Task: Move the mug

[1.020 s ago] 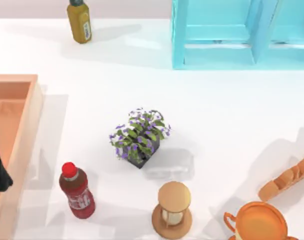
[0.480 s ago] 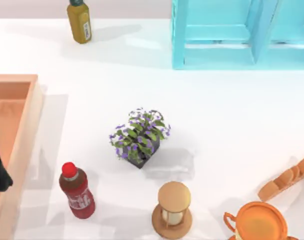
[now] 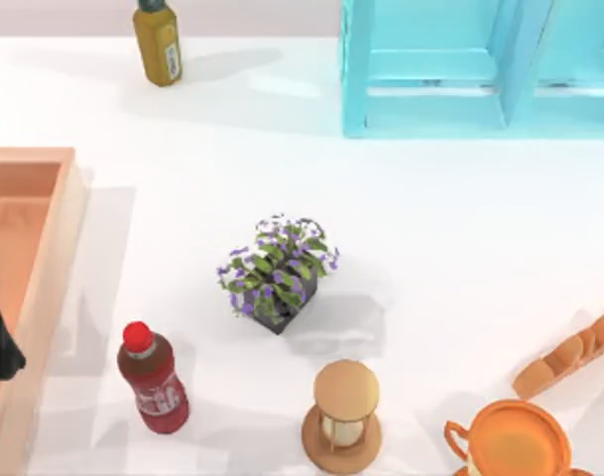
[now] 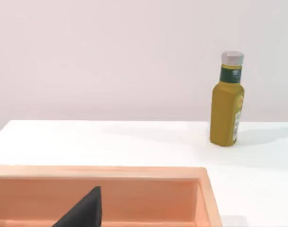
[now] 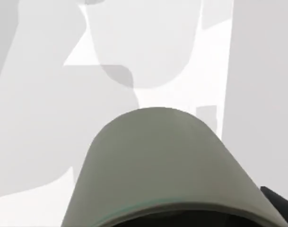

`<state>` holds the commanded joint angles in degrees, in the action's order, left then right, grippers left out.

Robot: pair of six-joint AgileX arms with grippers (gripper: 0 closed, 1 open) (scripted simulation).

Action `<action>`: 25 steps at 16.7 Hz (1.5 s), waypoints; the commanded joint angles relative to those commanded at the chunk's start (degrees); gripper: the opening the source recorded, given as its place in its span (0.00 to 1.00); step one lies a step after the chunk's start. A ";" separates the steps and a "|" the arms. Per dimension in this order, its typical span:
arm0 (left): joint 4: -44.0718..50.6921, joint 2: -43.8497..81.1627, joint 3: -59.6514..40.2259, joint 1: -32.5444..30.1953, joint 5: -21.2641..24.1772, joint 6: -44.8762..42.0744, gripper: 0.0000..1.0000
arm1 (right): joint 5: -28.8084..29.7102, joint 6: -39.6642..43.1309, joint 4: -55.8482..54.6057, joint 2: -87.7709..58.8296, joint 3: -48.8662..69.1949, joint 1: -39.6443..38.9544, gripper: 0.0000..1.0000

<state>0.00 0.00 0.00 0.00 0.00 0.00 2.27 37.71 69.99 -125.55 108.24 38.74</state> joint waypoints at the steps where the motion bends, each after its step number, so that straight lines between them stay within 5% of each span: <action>1: 0.00 0.00 0.00 0.00 0.00 0.00 1.00 | -0.02 -0.06 -1.80 -0.19 -1.62 -0.12 0.00; 10: 0.00 0.00 0.00 0.00 0.00 0.00 1.00 | 0.06 -0.53 -11.33 -1.47 -10.14 -0.44 0.00; 23: 0.00 0.00 0.00 0.00 0.00 0.00 1.00 | 0.06 -0.53 -11.33 -1.47 -10.14 -0.44 0.98; 25: 0.00 0.00 0.00 0.00 0.00 0.00 1.00 | 0.06 -0.53 -11.33 -1.47 -10.14 -0.44 1.00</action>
